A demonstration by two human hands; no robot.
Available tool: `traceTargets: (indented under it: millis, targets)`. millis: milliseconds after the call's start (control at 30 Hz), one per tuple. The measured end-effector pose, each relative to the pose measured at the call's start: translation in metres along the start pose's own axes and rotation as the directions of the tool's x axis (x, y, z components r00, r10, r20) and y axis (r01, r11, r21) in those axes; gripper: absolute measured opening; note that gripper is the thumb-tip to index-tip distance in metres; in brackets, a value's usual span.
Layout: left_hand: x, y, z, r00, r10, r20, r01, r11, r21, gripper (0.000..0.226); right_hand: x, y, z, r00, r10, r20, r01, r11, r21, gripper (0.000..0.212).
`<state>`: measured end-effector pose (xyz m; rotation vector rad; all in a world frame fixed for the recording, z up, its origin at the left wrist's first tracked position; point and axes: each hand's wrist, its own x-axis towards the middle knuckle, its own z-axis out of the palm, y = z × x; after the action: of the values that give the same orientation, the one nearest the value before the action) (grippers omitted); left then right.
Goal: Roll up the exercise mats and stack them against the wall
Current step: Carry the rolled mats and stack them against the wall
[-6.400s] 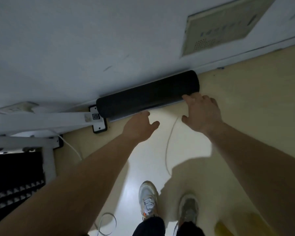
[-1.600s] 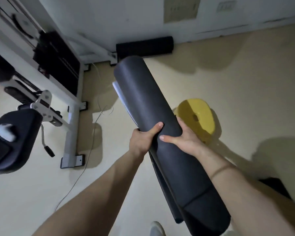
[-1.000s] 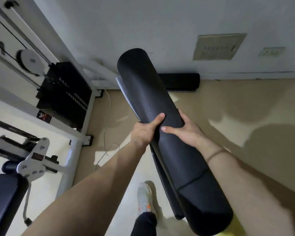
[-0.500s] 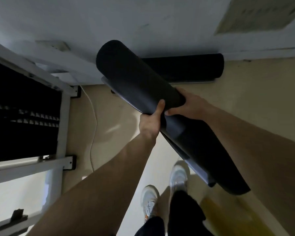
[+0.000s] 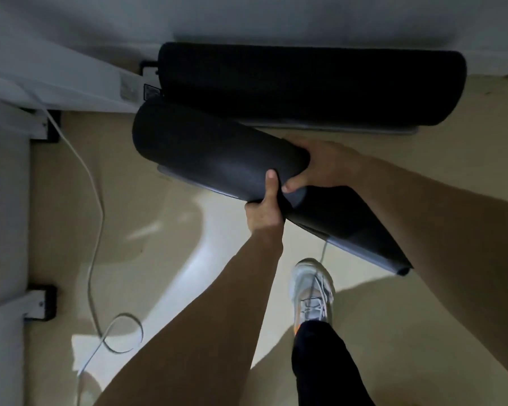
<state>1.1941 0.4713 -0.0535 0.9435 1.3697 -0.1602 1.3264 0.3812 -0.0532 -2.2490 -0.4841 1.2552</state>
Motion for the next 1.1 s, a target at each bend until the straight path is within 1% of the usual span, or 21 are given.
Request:
traceTargets:
  millis: [67,133,200,267,333,367,400,433,467,500,600,633,700,733,800,833,900,933,1000,1100]
  targets:
    - [0.020,-0.008,0.016,1.000,-0.007,-0.006,0.007,0.999,-0.039,0.081,0.023,0.010,-0.005,1.000,-0.023,0.009,0.024,0.998,-0.050,0.106]
    - [0.039,-0.016,0.031,1.000,-0.023,0.001,0.023,0.998,-0.062,0.090,0.041,0.022,-0.011,1.000,-0.007,-0.008,0.006,0.994,-0.111,0.110]
    - [0.057,-0.024,0.044,0.999,-0.039,0.018,0.040,0.997,-0.068,0.102,0.048,0.030,-0.011,0.997,0.013,-0.079,-0.029,0.978,-0.207,0.114]
    - [0.069,-0.031,0.054,0.999,-0.036,0.023,0.038,0.997,-0.070,0.109,0.036,0.044,0.004,0.979,-0.017,-0.202,-0.060,0.927,-0.369,0.113]
    - [0.074,-0.030,0.059,0.999,-0.040,0.011,0.041,0.997,-0.060,0.105,0.008,0.073,0.024,0.931,-0.066,-0.359,-0.146,0.833,-0.533,0.119]
    - [0.075,-0.028,0.060,0.999,-0.043,0.013,0.043,0.998,-0.052,0.099,-0.007,0.087,0.031,0.903,-0.045,-0.427,-0.229,0.791,-0.568,0.123]
    - [0.077,-0.026,0.060,0.999,-0.041,0.022,0.042,0.998,-0.039,0.089,-0.020,0.102,0.035,0.880,0.010,-0.475,-0.315,0.761,-0.567,0.126]
    - [0.077,-0.025,0.060,0.999,-0.036,0.030,0.037,0.999,-0.034,0.077,-0.028,0.114,0.035,0.865,0.054,-0.500,-0.374,0.734,-0.567,0.127]
    - [0.078,-0.025,0.060,0.999,-0.024,0.037,0.026,0.999,-0.034,0.067,-0.031,0.121,0.032,0.861,0.075,-0.502,-0.401,0.708,-0.582,0.126]
    - [0.080,-0.026,0.062,0.999,-0.014,0.030,0.015,0.999,-0.031,0.064,-0.030,0.122,0.029,0.863,0.071,-0.500,-0.406,0.686,-0.603,0.123]
    - [0.082,-0.028,0.066,1.000,0.002,-0.018,-0.002,1.000,0.008,0.070,-0.018,0.111,0.015,0.875,0.018,-0.484,-0.372,0.664,-0.649,0.113]
    - [0.082,-0.028,0.067,1.000,0.003,-0.017,-0.003,1.000,0.001,0.068,-0.016,0.107,0.010,0.882,0.011,-0.472,-0.360,0.662,-0.658,0.111]
    - [0.081,-0.023,0.067,0.999,-0.016,0.034,0.018,0.999,-0.033,0.060,-0.013,0.105,0.002,0.894,0.013,-0.448,-0.348,0.650,-0.676,0.113]
    - [0.079,-0.019,0.067,0.997,-0.035,0.066,0.037,0.999,-0.023,0.059,-0.013,0.107,-0.003,0.899,0.012,-0.438,-0.344,0.639,-0.688,0.115]
    - [0.076,-0.008,0.070,0.990,-0.077,0.115,0.073,0.997,0.038,0.058,-0.010,0.112,-0.011,0.907,0.009,-0.422,-0.333,0.629,-0.703,0.120]
    - [0.076,-0.004,0.074,0.987,-0.099,0.125,0.090,0.993,0.071,0.059,-0.009,0.116,-0.016,0.910,0.026,-0.414,-0.333,0.643,-0.690,0.125]
    - [0.076,0.002,0.082,0.987,-0.132,0.093,0.120,0.985,0.123,0.063,-0.006,0.123,-0.022,0.913,0.091,-0.398,-0.349,0.679,-0.646,0.138]
    - [0.076,0.003,0.086,0.988,-0.145,0.061,0.136,0.982,0.133,0.065,-0.004,0.124,-0.023,0.910,0.114,-0.398,-0.363,0.682,-0.635,0.140]
    - [0.077,0.001,0.089,0.990,-0.141,-0.020,0.142,0.982,0.125,0.066,-0.003,0.125,-0.016,0.898,0.095,-0.430,-0.380,0.659,-0.649,0.135]
    - [0.078,-0.007,0.088,0.992,-0.093,-0.082,0.100,0.991,0.085,0.055,-0.008,0.121,-0.002,0.872,0.006,-0.489,-0.384,0.629,-0.676,0.116]
